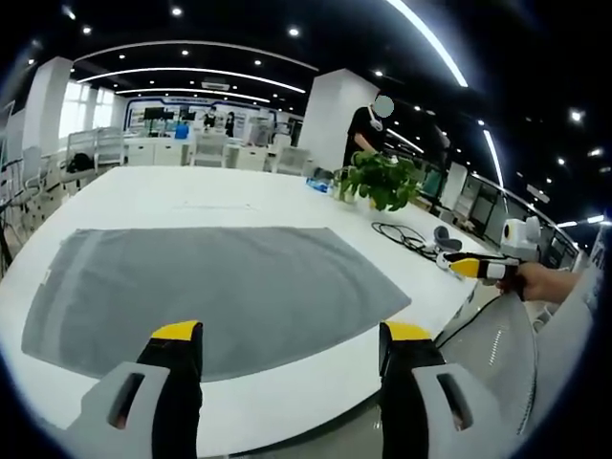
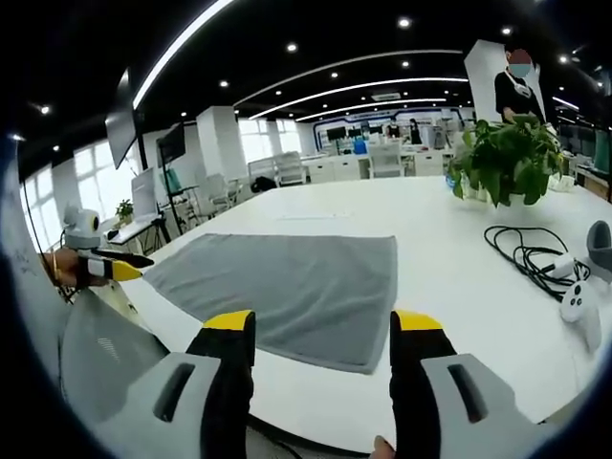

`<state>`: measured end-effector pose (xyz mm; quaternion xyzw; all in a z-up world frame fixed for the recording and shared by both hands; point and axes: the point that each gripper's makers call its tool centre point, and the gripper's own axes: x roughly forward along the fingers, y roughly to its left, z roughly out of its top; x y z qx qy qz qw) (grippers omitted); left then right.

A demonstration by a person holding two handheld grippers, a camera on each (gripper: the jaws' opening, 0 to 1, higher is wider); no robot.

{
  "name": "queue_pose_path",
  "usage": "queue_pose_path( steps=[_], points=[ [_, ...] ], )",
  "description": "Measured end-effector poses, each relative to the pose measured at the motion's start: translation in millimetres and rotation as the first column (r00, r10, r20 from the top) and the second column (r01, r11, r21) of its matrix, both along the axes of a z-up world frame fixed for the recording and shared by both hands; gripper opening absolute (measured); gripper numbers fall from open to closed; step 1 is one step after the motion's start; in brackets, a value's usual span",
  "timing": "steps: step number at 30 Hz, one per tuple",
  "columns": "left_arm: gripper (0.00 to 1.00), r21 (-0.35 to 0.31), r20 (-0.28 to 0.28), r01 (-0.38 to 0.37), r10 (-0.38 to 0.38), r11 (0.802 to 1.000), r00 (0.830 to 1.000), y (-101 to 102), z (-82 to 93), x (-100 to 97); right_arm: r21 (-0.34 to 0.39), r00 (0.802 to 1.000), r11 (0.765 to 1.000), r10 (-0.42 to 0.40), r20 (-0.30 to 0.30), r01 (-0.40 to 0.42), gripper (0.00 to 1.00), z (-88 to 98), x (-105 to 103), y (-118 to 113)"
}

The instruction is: Fold the towel on the table until its edges align and the towel forms a compact rectangular stack.

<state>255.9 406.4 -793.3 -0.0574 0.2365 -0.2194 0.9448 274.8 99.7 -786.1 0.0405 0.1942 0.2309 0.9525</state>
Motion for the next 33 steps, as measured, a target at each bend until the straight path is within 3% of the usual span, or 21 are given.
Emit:
queue_pose_path(
  steps=[19,26,33],
  points=[
    [0.77,0.039,-0.005,0.044,-0.044,0.998,0.999,-8.6,-0.5,3.0,0.003,1.000,1.000,-0.020,-0.022,0.020,0.56,-4.0,0.8,-3.9],
    [0.76,0.084,0.010,0.113,-0.114,0.990,0.993,-26.9,4.0,9.8,0.017,0.999,0.999,-0.030,-0.030,0.030,0.56,-5.3,1.5,-9.7],
    [0.75,0.171,0.030,0.246,-0.254,0.954,0.967,-61.4,11.7,13.6,0.071,0.998,0.996,-0.058,-0.026,0.060,0.56,-1.5,10.1,-20.8]
  ],
)
